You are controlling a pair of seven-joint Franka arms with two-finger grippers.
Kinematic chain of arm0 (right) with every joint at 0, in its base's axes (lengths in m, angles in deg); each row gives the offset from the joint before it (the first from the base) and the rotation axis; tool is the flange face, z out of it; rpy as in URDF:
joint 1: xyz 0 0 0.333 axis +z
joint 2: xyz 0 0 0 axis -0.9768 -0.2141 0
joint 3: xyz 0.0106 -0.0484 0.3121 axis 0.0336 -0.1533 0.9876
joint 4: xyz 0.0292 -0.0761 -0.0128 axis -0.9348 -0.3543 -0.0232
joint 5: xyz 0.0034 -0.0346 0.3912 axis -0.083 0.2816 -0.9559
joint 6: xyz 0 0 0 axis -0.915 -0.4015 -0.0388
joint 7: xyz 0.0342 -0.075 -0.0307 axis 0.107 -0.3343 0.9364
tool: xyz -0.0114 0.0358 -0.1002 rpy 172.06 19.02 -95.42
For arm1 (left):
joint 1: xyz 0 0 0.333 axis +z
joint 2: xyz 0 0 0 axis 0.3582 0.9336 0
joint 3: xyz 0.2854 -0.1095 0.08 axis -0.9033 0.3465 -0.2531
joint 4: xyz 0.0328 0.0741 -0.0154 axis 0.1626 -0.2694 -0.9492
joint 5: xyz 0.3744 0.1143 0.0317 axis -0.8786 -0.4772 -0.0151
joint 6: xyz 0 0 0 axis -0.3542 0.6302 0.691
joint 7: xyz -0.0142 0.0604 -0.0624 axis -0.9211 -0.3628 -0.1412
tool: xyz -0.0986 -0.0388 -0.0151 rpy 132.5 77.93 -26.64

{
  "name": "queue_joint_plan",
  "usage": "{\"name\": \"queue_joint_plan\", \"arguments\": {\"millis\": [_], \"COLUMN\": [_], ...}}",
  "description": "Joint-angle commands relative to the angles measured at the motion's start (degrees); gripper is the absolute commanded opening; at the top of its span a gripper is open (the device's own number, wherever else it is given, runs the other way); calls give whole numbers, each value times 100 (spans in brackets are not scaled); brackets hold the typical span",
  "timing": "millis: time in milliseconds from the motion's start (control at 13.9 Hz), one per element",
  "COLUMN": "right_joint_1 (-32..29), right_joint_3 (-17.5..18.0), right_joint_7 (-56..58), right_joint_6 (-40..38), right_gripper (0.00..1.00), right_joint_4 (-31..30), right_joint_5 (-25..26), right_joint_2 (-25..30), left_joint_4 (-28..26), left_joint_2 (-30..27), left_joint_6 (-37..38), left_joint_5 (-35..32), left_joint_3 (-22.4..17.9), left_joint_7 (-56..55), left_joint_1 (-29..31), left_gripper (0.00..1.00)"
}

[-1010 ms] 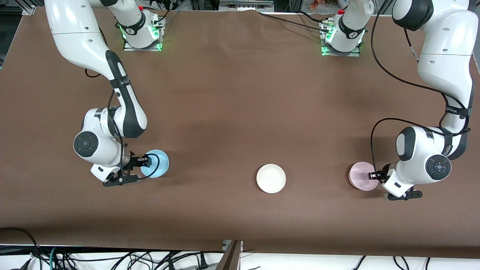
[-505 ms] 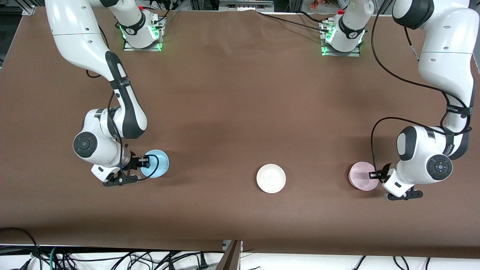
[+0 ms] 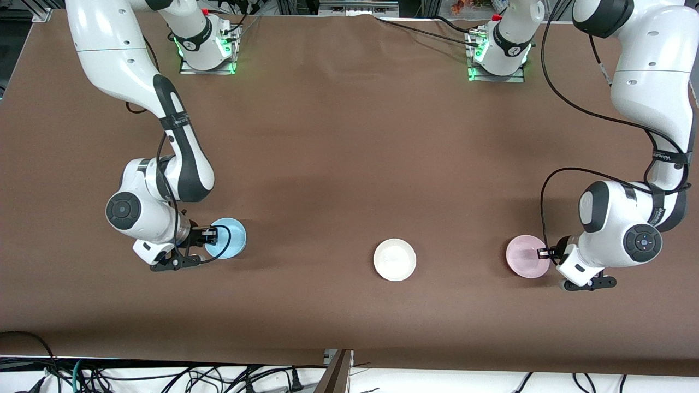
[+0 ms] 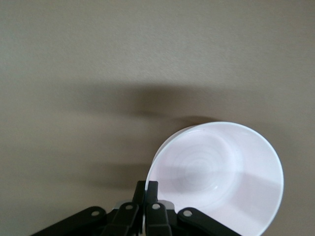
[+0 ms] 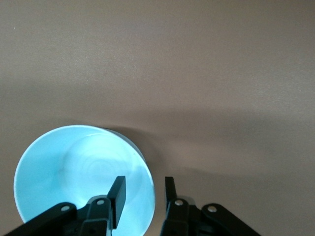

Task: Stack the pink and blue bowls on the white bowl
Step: 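Close the left gripper on the pink rim and the right gripper on the blue rim, then carry the pink bowl with the left gripper onto the white bowl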

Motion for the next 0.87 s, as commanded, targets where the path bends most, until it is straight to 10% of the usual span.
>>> {"name": "queue_joint_plan", "arguments": {"millis": [0,433,505,793], "right_joint_1": [-16,-16,-16,-33], "right_joint_3": [9,9,9,9], "right_joint_7": [-13,-13,-13,49], "right_joint_6": [-12,-12,-12,-30], "right_gripper": [37,17,3,0], "right_joint_4": [119,119,119,127], "right_joint_5": [-94,-94,-111,-356], "right_joint_2": [-73,-73,-73,-73], "left_joint_4": [-25,54,54,89], "left_joint_2": [-284,-356,-347,-163], "left_joint_6": [465,616,599,99], "left_joint_5": [16,226,236,236], "left_joint_3": [502,1681,1709,1603], "left_joint_7": [-771,-3143,-3565,-4657], "left_joint_1": [-3,-107,-317,-995], "left_gripper": [0,0,0,0]}}
